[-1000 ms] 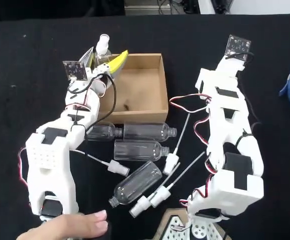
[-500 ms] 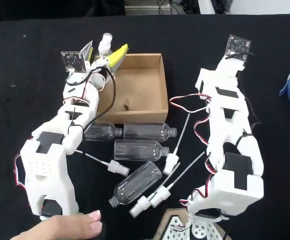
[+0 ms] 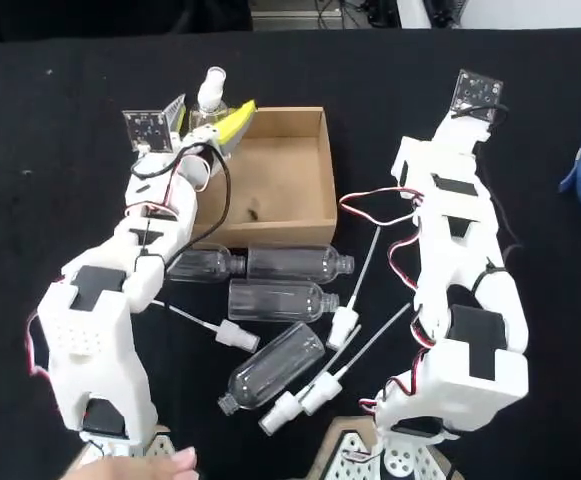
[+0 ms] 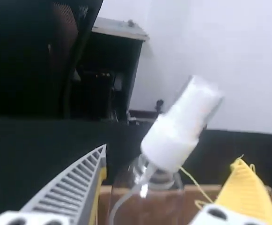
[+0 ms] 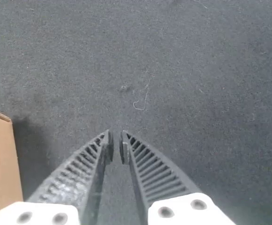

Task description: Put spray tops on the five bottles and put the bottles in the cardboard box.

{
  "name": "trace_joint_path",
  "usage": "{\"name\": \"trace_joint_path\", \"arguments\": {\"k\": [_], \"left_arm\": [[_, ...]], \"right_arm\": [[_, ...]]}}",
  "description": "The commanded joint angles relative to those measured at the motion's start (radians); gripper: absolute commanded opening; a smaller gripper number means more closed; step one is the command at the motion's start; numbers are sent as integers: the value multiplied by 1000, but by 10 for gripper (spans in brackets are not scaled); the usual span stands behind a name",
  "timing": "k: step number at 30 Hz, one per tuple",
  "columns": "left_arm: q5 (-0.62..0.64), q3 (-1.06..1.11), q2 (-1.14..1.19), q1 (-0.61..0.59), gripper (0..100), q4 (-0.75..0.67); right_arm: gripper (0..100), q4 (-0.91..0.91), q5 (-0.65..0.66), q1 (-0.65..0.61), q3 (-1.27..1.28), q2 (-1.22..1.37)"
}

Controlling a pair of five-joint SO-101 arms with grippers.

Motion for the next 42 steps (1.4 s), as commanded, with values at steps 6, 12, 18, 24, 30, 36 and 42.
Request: {"name": "trace_joint_path", "arguments": {"k": [6, 12, 18, 24, 30, 36, 42], "left_arm": [[-8, 136, -227, -18, 264, 5], [-8, 275, -339, -22, 264, 5], [-8, 463, -539, -22, 263, 6], [-8, 684, -700, -62, 262, 6], [-9, 865, -891, -134, 80, 6], [-140, 1000, -1146, -125, 46, 80], [-140, 872, -1401, -125, 46, 697]], "right_arm": [[12, -21, -3, 15, -56, -2], [12, -21, -3, 14, -56, -2], [12, -23, -3, 14, -56, -2], [12, -20, -3, 15, -54, -2], [12, -18, -3, 15, -54, -2], [12, -23, -3, 15, -44, -2], [12, -25, -3, 14, -42, -2]]}}
